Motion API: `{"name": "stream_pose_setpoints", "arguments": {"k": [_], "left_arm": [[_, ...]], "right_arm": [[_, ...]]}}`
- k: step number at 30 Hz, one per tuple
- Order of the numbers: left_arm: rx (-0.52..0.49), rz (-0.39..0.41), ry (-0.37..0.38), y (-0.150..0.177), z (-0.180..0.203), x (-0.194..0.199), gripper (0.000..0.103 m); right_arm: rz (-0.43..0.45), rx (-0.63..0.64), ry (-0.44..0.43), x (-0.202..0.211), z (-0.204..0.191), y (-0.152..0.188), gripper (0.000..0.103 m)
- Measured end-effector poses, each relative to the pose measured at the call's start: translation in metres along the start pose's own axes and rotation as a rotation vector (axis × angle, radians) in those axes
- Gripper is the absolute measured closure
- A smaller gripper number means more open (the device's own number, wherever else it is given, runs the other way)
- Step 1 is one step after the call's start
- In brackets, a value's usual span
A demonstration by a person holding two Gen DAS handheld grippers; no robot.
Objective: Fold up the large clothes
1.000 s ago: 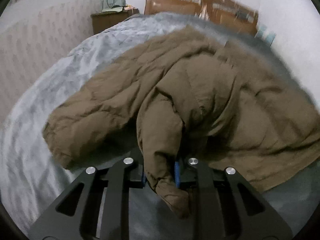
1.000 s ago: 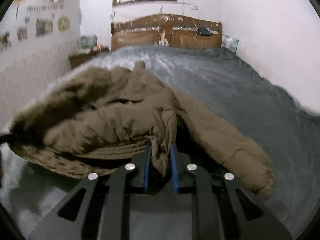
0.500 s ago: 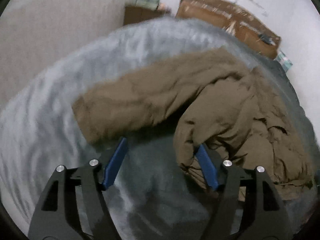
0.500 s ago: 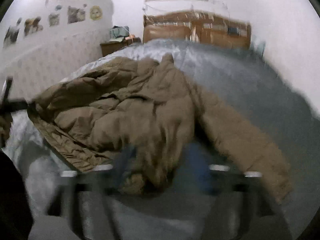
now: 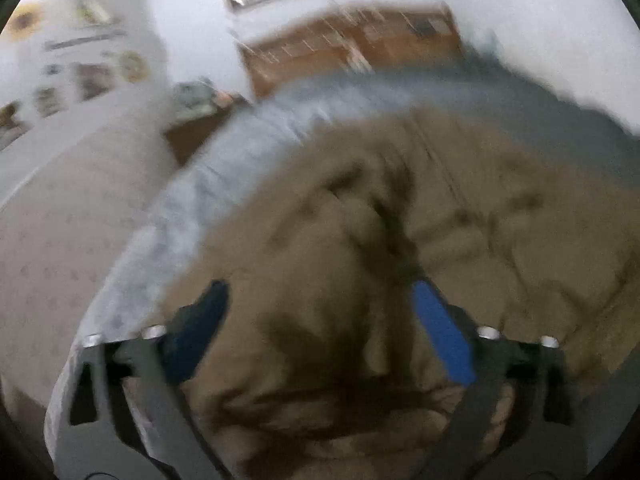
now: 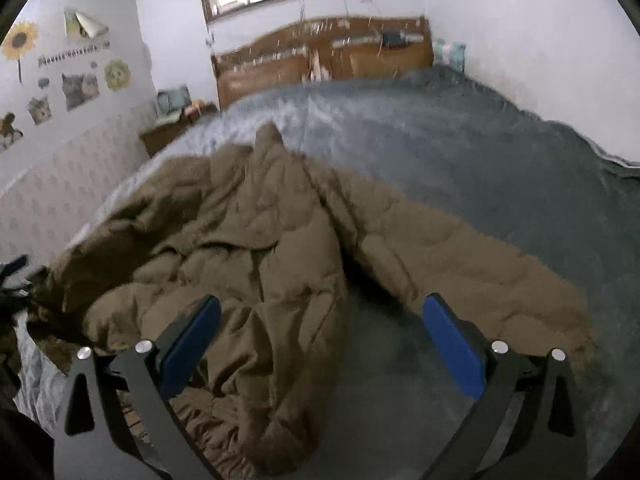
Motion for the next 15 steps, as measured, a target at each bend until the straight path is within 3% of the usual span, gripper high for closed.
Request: {"name": "stream_pose_setpoints", "arguments": {"k": [3,5,6,7,9,12,15], "left_arm": [[-0.024,-0.122,-0.079,0.001,0.001,-0.048,0.024],[0.005,-0.182,-0.104,0.012,-0.019,-0.066,0.03],[0.03,-0.221,-0.101,0.015,-0.026,-0.078,0.041],[0.047,-0.244,-0.082,0.016,-0.027,-0.084,0.061],[0.075,-0.274,-0.013,0.026,-0.031,-0.093,0.085],[0.146,-0.252,0.051,0.023,-0.041,-0.087,0.093],[0.273,-0.167,0.1,0.016,-0.059,-0.062,0.094]], "right_arm": [[-0.062,0.049,0.011,-0.02,-0.01,0.008,0.003],[-0.097,0.081,0.031,-0.036,-0.016,0.008,0.011],[-0.123,0.099,0.031,-0.049,-0.02,0.007,0.032],[-0.149,0.105,0.015,-0.055,-0.022,0.008,0.053],[-0.201,0.097,-0.003,-0.061,-0.025,0.022,0.066],[-0.21,0.106,-0.033,-0.065,-0.028,0.029,0.076],[-0.146,0.119,-0.08,-0.049,-0.03,0.026,0.077]]}}
Point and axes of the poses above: each gripper's, at about its wrist camera, not at the fingertips, and x roughly against the way its jaws point, z to its right, y to its underside, the point moved 7 cm from there along -x, roughly the way its jaws point, and after that the axes turned 10 degrees about -z, right-handed, at the moved point
